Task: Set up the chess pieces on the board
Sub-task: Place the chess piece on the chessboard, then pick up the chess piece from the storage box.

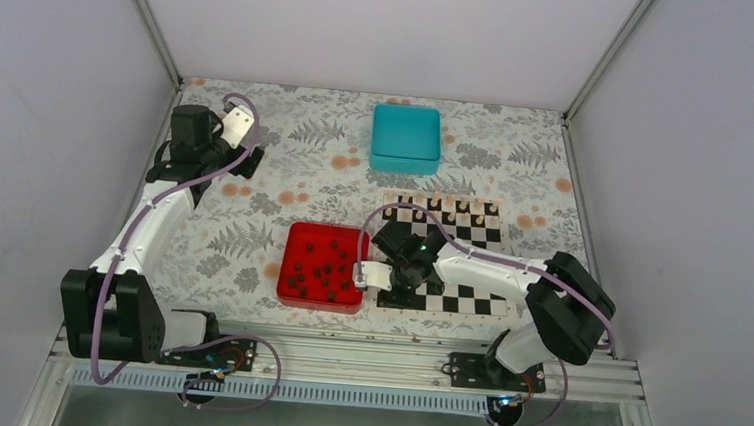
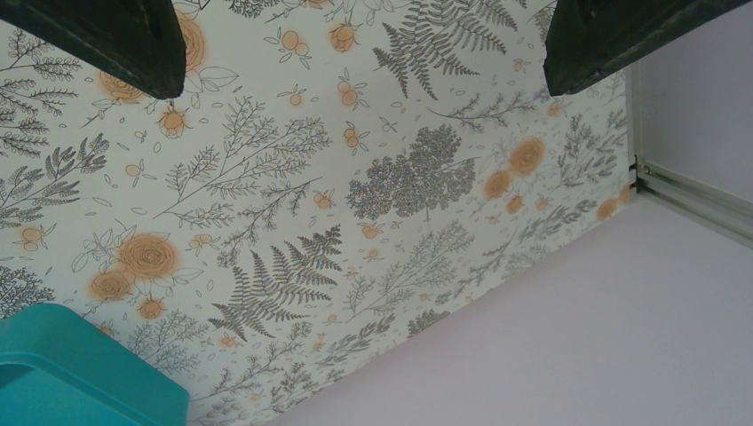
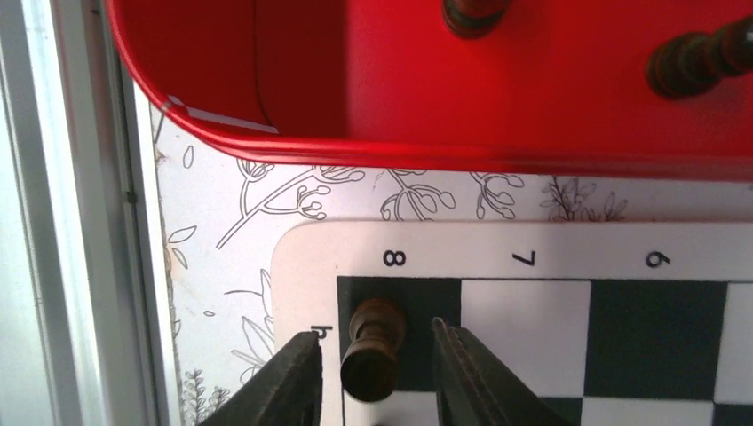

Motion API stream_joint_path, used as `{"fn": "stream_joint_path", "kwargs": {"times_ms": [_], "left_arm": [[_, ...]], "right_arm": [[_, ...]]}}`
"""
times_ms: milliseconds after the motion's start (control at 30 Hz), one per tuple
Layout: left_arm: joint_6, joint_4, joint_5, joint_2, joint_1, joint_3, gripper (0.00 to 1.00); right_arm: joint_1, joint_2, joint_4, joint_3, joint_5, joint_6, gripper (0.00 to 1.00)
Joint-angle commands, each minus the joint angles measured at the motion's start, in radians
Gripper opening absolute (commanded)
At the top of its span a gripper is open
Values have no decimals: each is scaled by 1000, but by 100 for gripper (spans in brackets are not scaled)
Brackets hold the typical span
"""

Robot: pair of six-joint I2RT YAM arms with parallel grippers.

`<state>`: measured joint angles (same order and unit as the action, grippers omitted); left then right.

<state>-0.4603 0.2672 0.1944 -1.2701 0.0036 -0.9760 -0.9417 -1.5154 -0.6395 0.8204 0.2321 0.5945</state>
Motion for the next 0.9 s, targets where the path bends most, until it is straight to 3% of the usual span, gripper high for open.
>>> {"fn": "stream_joint_path", "kwargs": {"times_ms": [0,267,433,867], "left_arm": [[-3,-18,12,3,4,10,100],[-2,-15,21,0,4,-1,100],[-8,-20,6,16,3,11,100],[-11,-45,-7,36,4,35,100]], "right_arm": [[-4,53,-62,76,-23,-1,37],[-6,-37,-137,340,-42,37,46],[-7,-187,-144,504,-69,72,48],[-34,-446,-172,696,52,106,41]]}}
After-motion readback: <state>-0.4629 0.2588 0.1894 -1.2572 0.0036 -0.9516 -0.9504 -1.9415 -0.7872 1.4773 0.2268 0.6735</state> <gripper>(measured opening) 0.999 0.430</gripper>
